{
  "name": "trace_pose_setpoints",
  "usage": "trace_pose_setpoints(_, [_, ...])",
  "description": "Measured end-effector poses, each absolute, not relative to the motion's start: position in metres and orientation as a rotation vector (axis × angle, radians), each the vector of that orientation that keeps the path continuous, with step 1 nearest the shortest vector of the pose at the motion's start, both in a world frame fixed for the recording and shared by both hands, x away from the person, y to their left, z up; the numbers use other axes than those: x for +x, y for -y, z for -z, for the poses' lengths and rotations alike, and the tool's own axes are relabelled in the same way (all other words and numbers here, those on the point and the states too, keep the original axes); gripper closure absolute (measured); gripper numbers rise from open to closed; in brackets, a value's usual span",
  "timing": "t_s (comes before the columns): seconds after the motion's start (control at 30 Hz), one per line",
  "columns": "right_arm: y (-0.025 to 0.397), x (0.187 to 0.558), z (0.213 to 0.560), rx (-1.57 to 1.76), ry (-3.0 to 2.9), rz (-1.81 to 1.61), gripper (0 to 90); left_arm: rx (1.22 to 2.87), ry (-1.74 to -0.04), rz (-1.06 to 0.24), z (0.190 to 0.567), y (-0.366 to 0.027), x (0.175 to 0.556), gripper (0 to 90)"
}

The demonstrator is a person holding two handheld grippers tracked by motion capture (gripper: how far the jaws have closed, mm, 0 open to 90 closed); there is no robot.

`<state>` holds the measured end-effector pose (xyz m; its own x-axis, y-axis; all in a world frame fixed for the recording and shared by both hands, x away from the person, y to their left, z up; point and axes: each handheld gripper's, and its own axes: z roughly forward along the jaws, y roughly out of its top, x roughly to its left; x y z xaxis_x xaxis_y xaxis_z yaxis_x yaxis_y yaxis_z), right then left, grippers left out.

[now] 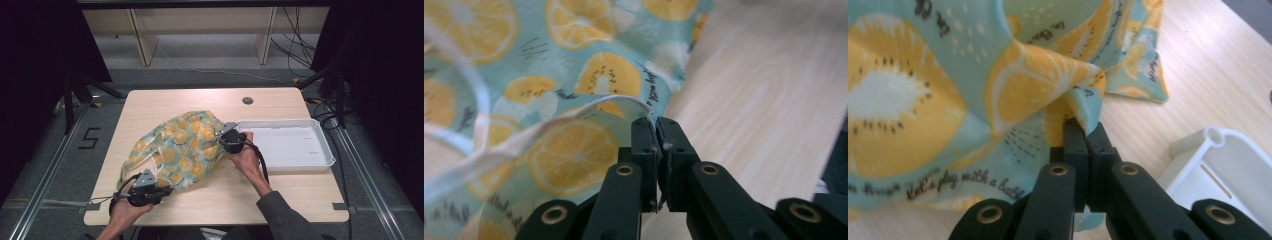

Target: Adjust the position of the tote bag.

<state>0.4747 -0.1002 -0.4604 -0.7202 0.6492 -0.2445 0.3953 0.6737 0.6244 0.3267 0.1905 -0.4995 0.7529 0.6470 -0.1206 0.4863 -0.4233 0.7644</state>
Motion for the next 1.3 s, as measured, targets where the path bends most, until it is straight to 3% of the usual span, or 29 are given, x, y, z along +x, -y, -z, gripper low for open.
trace_pose_setpoints(0.07, [0.102,0.477,0.46,0.81,-2.432,-0.774,90.0,2.117,-0.823,-0.232,0.5,-0.18,0.324,86.3])
trace_pose_setpoints(0.17, [0.107,0.473,0.454,0.817,-2.388,-0.778,77.5,2.144,-0.784,-0.205,0.501,-0.167,0.32,86.0])
trace_pose_setpoints(0.2, [0.107,0.473,0.454,0.817,-2.388,-0.778,77.5,2.159,-0.777,-0.212,0.501,-0.163,0.319,86.0])
trace_pose_setpoints(0.27, [0.112,0.462,0.444,0.83,-2.343,-0.81,65.6,2.158,-0.75,-0.197,0.502,-0.153,0.317,85.8])
trace_pose_setpoints(0.4, [0.12,0.428,0.42,0.786,-2.341,-0.982,55.4,2.153,-0.716,-0.15,0.496,-0.138,0.307,74.5])
trace_pose_setpoints(0.43, [0.12,0.428,0.42,0.786,-2.341,-0.982,55.4,2.15,-0.708,-0.151,0.494,-0.139,0.305,74.5])
trace_pose_setpoints(0.6, [0.11,0.399,0.419,0.722,-2.444,-1.131,50.5,2.102,-0.726,-0.18,0.471,-0.162,0.291,55.7])
trace_pose_setpoints(0.77, [0.086,0.383,0.428,0.633,-2.548,-1.161,46.9,2.022,-0.759,-0.242,0.455,-0.198,0.287,51.1])
trace_pose_setpoints(0.93, [0.047,0.361,0.438,0.521,-2.675,-1.212,44.4,1.947,-0.914,-0.337,0.453,-0.234,0.303,46.7])
trace_pose_setpoints(1.3, [0.0,0.343,0.475,0.38,-2.772,-1.063,40.8,1.923,-1.062,-0.441,0.465,-0.266,0.326,41.0])
